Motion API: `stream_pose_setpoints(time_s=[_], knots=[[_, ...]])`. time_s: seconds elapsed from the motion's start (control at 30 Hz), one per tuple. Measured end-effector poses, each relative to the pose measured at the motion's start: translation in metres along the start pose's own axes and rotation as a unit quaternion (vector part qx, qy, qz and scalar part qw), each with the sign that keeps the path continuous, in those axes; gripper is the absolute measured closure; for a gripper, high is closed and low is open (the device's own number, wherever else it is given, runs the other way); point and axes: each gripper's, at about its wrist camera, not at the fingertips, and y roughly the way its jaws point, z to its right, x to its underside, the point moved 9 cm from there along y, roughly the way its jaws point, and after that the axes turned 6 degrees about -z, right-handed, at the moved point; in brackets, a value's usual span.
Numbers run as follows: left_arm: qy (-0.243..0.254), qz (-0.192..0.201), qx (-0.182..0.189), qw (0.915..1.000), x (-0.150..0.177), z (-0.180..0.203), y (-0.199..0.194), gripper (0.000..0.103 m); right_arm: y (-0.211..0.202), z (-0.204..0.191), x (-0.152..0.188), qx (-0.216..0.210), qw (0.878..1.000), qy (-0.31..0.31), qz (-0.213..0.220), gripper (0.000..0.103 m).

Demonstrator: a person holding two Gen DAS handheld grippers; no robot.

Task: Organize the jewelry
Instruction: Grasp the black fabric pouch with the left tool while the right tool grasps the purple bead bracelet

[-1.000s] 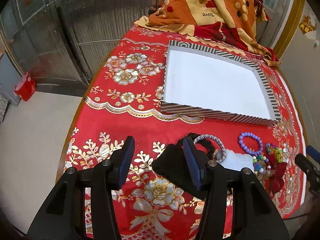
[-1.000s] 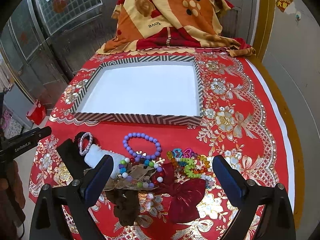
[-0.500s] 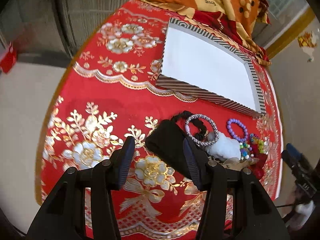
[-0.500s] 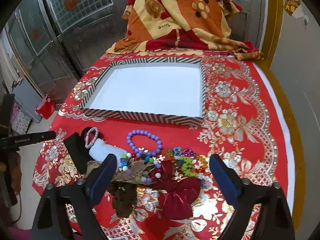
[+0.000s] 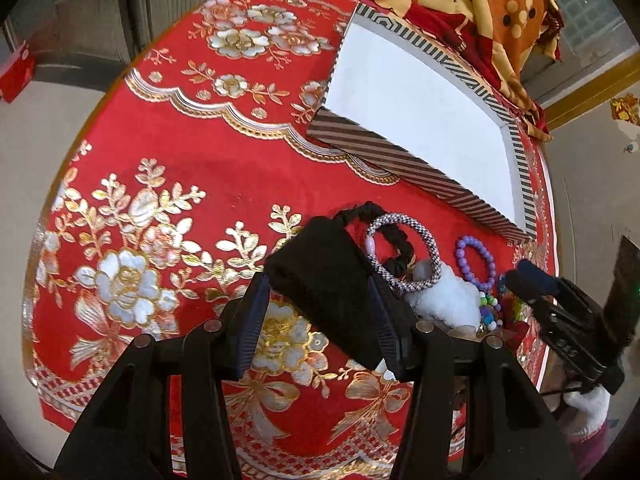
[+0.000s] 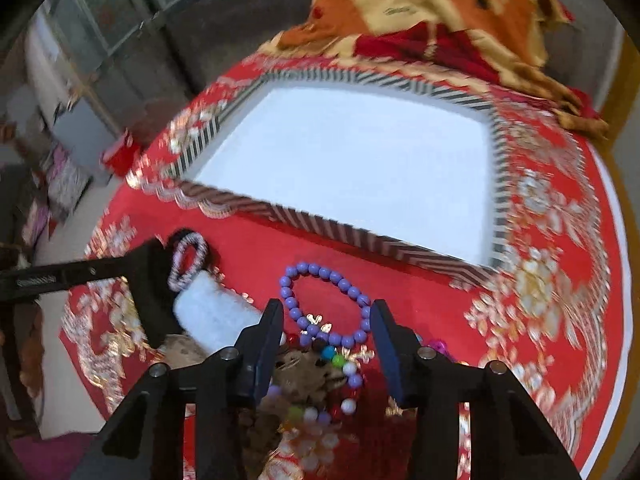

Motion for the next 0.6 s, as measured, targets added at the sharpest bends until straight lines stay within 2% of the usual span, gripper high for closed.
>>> stream_pose_setpoints(time_s=[0.13,0.27,0.33,0.43,0.47,0.53,0.6], knots=[[-0.005,0.000,-0.015,0.9999,-0.002,0.002,0.007,0.053,0.018,0.006,-0.004,-0.007,1.000,-0.009,-0.020,0.060],[0.002,0.004,-0.047,0.9989,-0.003,0.002,0.013,0.053,0.032,0.009,-0.004,-0.010,0.999,-0.021,-0.037,0.060],[0.006,0.006,-0.046,0.9989,-0.004,0.004,0.016,0.054,0.037,0.009,-0.003,-0.006,0.999,-0.030,-0.043,0.060],[0.012,0.010,-0.042,0.9990,-0.003,0.006,0.017,0.077,0.042,0.010,-0.002,-0.003,0.998,-0.041,-0.048,0.072],[0.013,0.012,-0.043,0.9989,-0.003,0.005,0.017,0.082,0.042,0.010,-0.002,-0.001,0.998,-0.042,-0.046,0.075],[0.010,0.015,-0.037,0.9991,-0.004,0.004,0.017,0.090,0.042,0.011,-0.004,0.001,0.998,-0.043,-0.044,0.079],[0.002,0.017,-0.023,0.9996,-0.004,0.001,0.016,0.093,0.043,0.014,-0.005,0.011,0.998,-0.042,-0.041,0.091]])
